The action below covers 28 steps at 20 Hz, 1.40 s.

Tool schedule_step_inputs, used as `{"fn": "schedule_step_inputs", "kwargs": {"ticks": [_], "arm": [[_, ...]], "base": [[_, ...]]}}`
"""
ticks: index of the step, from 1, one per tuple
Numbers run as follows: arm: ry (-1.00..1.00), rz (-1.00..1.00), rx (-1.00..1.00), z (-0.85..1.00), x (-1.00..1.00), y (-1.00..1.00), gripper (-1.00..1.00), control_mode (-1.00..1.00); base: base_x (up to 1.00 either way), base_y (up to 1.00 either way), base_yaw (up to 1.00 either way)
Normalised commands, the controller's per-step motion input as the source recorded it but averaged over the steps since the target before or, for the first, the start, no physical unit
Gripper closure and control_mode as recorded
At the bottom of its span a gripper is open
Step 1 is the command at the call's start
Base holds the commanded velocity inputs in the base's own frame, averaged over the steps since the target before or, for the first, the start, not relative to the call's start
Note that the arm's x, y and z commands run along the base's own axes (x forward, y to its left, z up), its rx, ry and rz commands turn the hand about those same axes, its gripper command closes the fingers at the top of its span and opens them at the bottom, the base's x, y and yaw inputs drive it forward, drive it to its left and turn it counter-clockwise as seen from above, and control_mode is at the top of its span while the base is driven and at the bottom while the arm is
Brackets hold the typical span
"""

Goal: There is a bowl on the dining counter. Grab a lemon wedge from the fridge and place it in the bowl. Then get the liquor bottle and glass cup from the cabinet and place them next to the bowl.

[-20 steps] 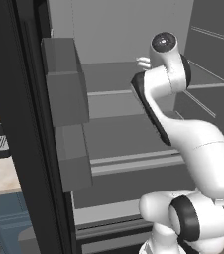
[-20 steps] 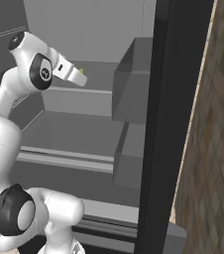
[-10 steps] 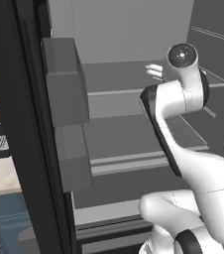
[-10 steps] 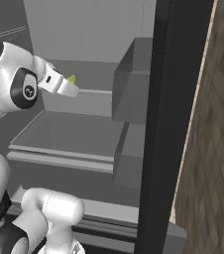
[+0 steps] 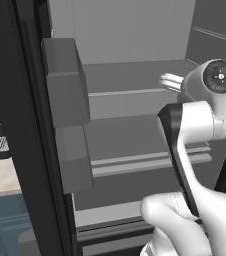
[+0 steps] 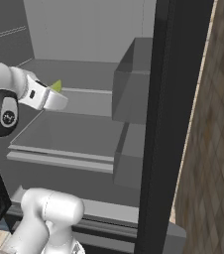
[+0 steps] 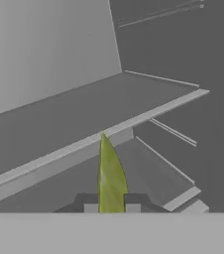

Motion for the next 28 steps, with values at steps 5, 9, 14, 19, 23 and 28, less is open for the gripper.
{"fn": "schedule_step_inputs", "kwargs": {"ticks": [5,9,14,19,23,28], "arm": [[-0.08,0.09,0.0,0.05,-0.8,0.19,1.0,-1.0],[-0.08,0.08,0.0,0.06,-0.77,0.2,1.0,-1.0],[-0.14,0.1,-0.02,0.05,-0.79,0.17,1.0,-1.0],[-0.16,0.11,-0.03,0.01,-0.75,0.18,1.0,-1.0],[-0.1,0.08,-0.02,0.0,-0.52,0.15,1.0,1.0],[0.0,0.0,0.0,0.0,0.0,0.0,1.0,1.0]], "base": [[0.0,0.0,0.0],[0.0,0.0,0.0],[0.0,0.0,0.0],[0.0,0.0,0.0],[-0.17,0.04,0.03],[-0.78,0.11,0.1]]}}
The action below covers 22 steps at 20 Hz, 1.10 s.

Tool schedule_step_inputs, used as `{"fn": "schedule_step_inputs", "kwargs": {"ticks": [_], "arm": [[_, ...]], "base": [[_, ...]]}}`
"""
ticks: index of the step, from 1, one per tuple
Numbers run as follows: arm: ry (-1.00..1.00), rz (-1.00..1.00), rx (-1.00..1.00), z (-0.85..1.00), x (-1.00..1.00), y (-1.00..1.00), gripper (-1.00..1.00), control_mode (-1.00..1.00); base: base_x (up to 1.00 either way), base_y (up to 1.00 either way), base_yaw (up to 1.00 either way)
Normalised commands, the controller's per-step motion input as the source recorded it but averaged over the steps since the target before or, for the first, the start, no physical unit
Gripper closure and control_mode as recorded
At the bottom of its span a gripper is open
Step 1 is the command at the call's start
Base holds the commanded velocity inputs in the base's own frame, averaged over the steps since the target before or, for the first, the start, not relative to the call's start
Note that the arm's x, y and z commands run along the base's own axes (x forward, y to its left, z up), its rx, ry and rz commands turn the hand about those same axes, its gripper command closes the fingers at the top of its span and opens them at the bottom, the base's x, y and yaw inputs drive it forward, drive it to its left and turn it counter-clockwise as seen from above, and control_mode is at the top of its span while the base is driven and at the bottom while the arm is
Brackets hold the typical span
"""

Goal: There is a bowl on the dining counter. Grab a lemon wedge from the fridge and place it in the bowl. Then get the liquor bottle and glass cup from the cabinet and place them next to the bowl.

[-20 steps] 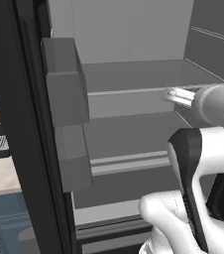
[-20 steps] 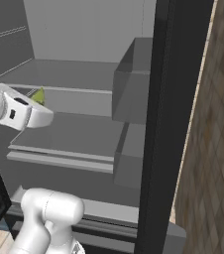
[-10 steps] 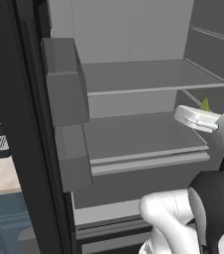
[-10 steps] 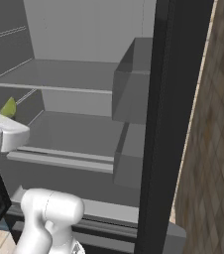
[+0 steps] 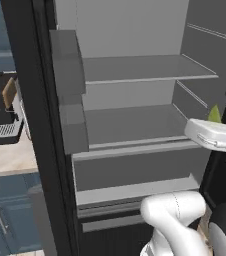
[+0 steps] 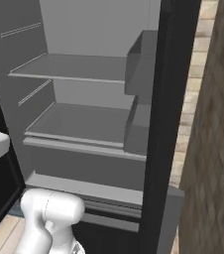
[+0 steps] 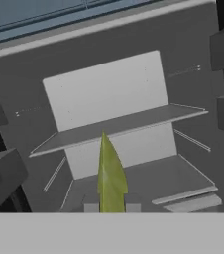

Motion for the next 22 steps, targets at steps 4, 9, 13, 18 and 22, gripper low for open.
{"fn": "schedule_step_inputs", "kwargs": {"ticks": [4,9,13,18,22], "arm": [[0.0,0.0,0.0,0.0,0.0,0.0,1.0,1.0],[0.0,0.0,0.0,0.0,0.0,0.0,1.0,1.0],[0.0,0.0,0.0,0.0,0.0,0.0,1.0,1.0],[0.0,0.0,0.0,0.0,0.0,0.0,1.0,1.0],[0.0,0.0,0.0,0.0,0.0,0.0,1.0,1.0]], "base": [[-0.86,0.24,0.08],[-0.88,0.49,0.13],[-0.78,0.66,0.21],[-0.72,0.71,0.27],[-0.67,0.72,0.34]]}}
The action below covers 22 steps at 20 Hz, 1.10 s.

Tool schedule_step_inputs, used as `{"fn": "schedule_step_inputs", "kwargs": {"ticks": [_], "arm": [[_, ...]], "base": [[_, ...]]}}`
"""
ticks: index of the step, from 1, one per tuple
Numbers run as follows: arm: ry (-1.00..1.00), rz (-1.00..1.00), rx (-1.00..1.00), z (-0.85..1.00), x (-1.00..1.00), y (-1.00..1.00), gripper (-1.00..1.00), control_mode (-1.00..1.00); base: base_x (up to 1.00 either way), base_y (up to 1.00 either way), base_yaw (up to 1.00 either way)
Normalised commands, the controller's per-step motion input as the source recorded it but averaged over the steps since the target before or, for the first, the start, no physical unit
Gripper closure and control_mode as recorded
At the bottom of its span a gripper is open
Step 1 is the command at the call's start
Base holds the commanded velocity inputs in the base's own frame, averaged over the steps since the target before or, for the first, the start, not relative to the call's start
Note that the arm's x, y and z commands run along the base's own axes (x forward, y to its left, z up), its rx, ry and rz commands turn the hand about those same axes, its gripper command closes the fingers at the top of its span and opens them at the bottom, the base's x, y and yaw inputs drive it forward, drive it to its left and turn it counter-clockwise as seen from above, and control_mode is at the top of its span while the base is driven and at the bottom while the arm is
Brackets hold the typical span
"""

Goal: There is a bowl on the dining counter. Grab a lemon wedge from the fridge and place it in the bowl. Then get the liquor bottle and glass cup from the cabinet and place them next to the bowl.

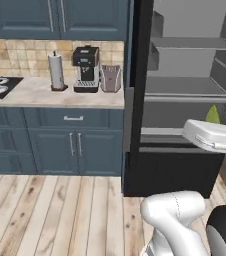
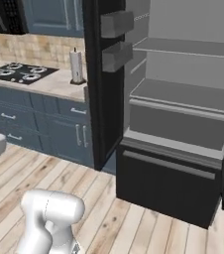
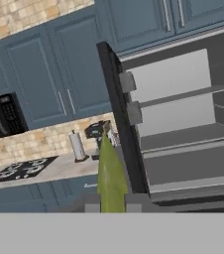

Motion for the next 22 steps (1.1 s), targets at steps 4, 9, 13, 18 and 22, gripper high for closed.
{"fn": "schedule_step_inputs", "kwargs": {"ticks": [4,9,13,18,22], "arm": [[0.0,0.0,0.0,0.0,0.0,0.0,1.0,1.0],[0.0,0.0,0.0,0.0,0.0,0.0,1.0,1.0],[0.0,0.0,0.0,0.0,0.0,0.0,1.0,1.0],[0.0,0.0,0.0,0.0,0.0,0.0,1.0,1.0],[0.0,0.0,0.0,0.0,0.0,0.0,1.0,1.0]], "base": [[-0.59,0.73,0.37],[-0.49,0.76,0.41],[-0.55,0.76,0.42],[-0.62,0.71,0.41],[-0.69,0.7,0.38]]}}
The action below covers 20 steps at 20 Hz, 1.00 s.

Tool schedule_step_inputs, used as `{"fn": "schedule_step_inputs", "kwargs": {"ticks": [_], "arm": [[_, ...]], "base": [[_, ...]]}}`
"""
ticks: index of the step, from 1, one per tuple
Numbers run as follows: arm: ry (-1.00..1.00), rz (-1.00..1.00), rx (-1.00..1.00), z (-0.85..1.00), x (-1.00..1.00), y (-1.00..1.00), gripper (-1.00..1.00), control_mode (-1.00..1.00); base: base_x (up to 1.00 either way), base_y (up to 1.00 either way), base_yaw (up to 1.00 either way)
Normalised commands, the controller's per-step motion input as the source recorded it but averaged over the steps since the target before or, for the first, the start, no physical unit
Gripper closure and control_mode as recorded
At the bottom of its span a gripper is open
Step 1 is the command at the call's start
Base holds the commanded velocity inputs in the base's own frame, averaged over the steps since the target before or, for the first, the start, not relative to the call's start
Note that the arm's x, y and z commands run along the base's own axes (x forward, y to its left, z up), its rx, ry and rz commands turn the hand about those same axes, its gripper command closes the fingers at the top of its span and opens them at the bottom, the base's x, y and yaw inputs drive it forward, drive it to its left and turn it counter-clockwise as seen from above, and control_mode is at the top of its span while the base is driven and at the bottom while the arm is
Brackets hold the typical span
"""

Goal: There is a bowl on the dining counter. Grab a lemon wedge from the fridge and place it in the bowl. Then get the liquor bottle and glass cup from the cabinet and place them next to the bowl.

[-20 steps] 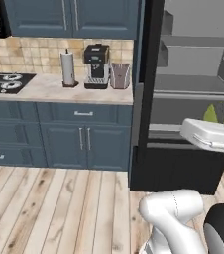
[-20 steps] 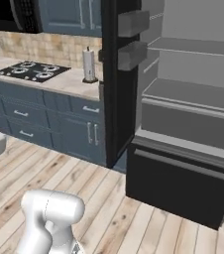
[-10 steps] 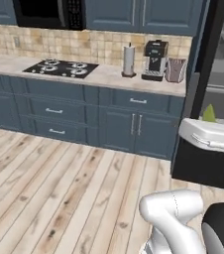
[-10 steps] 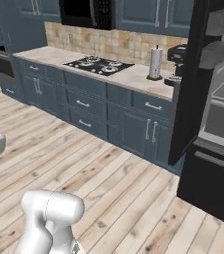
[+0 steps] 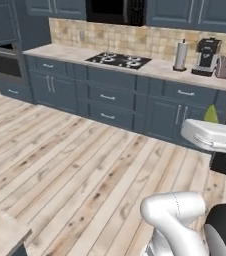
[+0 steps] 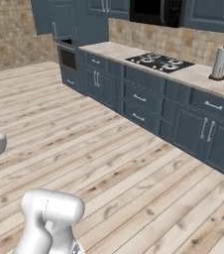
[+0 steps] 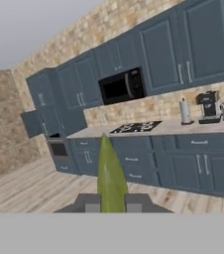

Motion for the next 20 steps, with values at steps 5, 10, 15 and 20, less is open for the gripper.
{"fn": "schedule_step_inputs", "kwargs": {"ticks": [5,10,15,20], "arm": [[0.0,0.0,0.0,0.0,0.0,0.0,1.0,1.0],[0.0,0.0,0.0,0.0,0.0,0.0,1.0,1.0],[0.0,0.0,0.0,0.0,0.0,0.0,1.0,1.0],[0.0,0.0,0.0,0.0,0.0,0.0,1.0,1.0]], "base": [[-0.77,0.7,0.35],[-0.88,0.61,0.32],[-0.94,0.56,0.3],[-0.88,0.66,0.31]]}}
